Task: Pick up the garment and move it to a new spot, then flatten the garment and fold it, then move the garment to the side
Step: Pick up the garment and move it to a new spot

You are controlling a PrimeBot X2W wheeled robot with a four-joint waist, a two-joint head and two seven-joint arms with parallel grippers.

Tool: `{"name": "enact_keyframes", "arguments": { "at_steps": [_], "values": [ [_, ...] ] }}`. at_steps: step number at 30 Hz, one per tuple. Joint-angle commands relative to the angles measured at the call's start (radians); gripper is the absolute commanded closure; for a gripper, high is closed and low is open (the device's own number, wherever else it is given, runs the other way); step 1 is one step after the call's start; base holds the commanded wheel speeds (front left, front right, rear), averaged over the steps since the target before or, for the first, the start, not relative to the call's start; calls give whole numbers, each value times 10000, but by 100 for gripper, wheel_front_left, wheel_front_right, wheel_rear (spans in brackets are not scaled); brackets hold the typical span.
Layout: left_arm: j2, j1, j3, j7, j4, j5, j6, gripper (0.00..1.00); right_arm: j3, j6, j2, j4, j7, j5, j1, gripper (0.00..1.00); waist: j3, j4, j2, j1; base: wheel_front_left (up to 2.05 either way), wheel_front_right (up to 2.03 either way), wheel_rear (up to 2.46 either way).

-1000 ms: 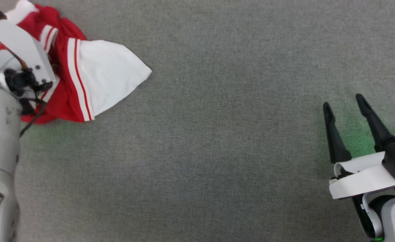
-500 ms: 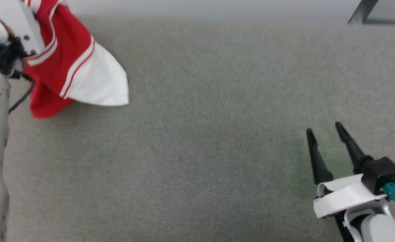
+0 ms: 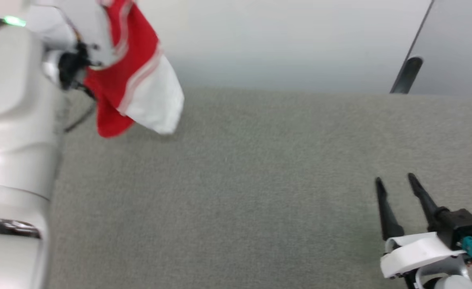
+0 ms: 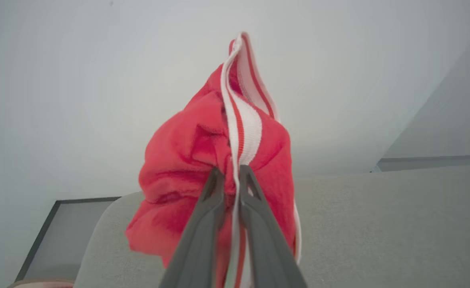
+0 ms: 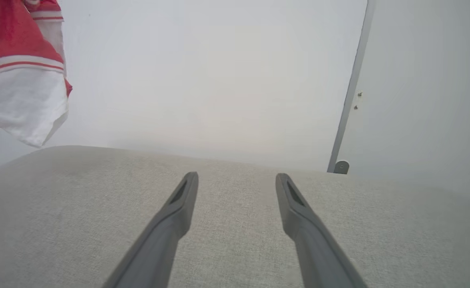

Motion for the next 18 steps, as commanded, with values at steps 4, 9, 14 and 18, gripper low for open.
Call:
{"name": "enact_keyframes", "arguments": {
  "at_steps": [4, 9, 14, 18],
  "values": [
    [-390, 569, -242, 457, -726, -327, -63, 100, -557, 33, -38, 98, -75, -130, 209, 0, -515, -753, 0, 0, 0, 0, 0],
    [-913, 1328, -530, 1341, -2140, -996, -64, 100, -1317, 33, -47, 163, -130, -262, 374, 0, -483, -1413, 0, 0, 0, 0, 0],
    [-1146, 2169, -711, 2108, -3832, -1356, 87, 100, -1898, 33, 5, 194, -214, -324, 291, 0, -253, -2190, 0, 0, 0, 0, 0],
    [-1242, 2975, -821, 2780, -5109, -1634, 400, 100, -2123, 33, 44, 301, -300, -305, 164, 0, -36, -2845, 0, 0, 0, 0, 0]
  ]
}}
